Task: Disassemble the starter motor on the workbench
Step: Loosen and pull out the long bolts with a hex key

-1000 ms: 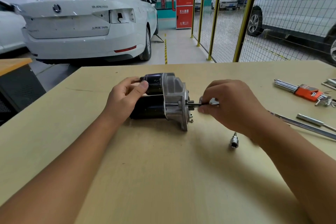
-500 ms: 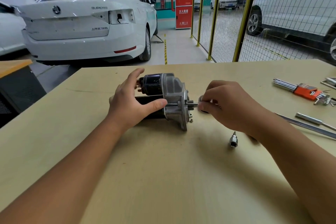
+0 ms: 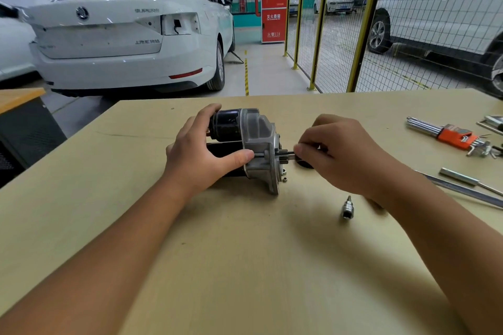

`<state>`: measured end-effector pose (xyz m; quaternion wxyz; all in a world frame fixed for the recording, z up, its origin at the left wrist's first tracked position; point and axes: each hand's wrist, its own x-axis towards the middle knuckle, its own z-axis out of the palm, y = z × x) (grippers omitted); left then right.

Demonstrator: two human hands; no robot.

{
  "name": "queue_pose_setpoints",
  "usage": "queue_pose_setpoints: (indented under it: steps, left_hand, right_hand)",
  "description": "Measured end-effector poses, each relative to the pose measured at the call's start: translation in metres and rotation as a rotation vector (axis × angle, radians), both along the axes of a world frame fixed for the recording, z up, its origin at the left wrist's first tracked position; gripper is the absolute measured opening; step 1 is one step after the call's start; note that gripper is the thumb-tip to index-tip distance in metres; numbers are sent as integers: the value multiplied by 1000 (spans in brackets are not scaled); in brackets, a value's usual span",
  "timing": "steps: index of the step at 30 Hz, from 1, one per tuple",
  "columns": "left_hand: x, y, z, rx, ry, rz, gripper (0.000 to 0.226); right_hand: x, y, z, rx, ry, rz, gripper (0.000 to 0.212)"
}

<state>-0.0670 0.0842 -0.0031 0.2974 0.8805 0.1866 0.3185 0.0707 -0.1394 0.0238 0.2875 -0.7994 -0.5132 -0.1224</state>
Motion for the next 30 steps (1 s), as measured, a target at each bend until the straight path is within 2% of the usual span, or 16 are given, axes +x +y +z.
queue_pose_setpoints:
  steps: [7, 13, 19, 22, 30]
  left_hand:
    - [1, 0, -1, -3, -2, -7, 106]
    - [2, 1, -2, -11, -9, -16, 105]
    - [3, 3, -3, -14, -15, -23, 105]
    - [3, 4, -3, -19, -15, -29, 105]
    - [3, 5, -4, -23, -13, -25, 107]
  right_hand:
    - [1, 0, 1, -157, -60, -35, 21]
    - [-3, -2, 1, -138, -127, -101, 14]
    - [-3, -1, 1, -103, 40, -11, 14]
    - [-2, 1, 0, -144, 2, 9, 25]
    - [-6, 0, 1, -164, -97, -51, 15]
